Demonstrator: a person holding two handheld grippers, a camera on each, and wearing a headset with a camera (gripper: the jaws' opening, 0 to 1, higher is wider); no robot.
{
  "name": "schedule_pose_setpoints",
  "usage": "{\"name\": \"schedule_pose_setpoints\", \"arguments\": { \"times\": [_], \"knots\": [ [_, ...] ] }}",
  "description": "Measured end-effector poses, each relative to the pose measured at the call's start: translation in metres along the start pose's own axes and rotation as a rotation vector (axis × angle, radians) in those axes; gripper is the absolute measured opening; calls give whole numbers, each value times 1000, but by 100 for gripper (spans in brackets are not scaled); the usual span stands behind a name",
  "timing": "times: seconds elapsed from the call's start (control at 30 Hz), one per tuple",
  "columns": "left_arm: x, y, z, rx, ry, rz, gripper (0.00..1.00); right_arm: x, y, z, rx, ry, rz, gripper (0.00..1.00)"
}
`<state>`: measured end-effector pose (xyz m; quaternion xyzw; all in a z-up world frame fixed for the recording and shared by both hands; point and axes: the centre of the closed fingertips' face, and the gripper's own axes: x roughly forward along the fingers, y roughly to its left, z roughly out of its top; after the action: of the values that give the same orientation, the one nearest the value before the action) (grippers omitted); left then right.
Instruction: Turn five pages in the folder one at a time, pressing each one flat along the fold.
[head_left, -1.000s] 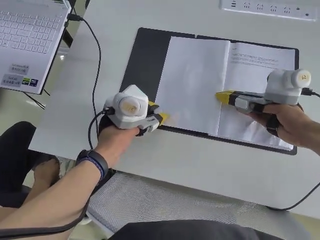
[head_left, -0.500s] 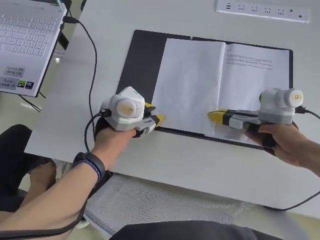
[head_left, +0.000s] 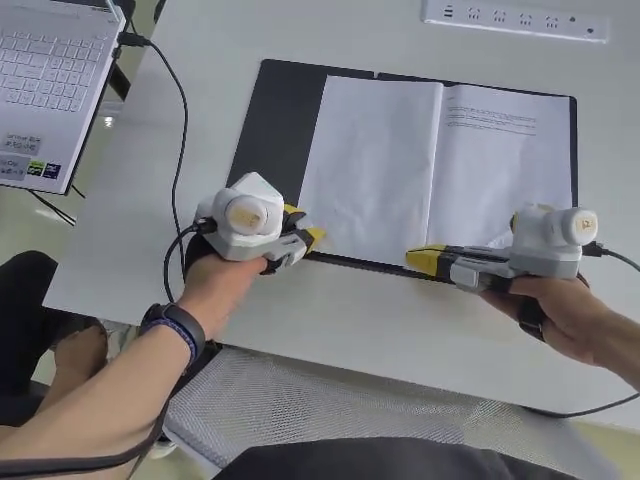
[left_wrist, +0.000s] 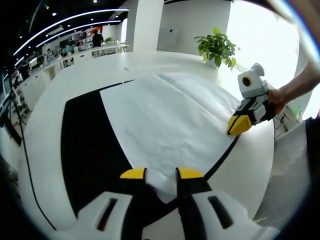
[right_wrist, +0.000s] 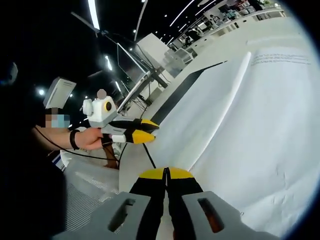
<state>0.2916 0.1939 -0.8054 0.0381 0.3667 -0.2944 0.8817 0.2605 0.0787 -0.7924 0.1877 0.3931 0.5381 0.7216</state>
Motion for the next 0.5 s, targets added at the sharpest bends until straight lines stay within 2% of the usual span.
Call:
{"name": "schedule_pose_setpoints", "arguments": {
  "times": [0.5],
  "knots": [
    [0,0,-1,1,3,-1,22,1,1,-1,5,19,-1,0]
  ]
}}
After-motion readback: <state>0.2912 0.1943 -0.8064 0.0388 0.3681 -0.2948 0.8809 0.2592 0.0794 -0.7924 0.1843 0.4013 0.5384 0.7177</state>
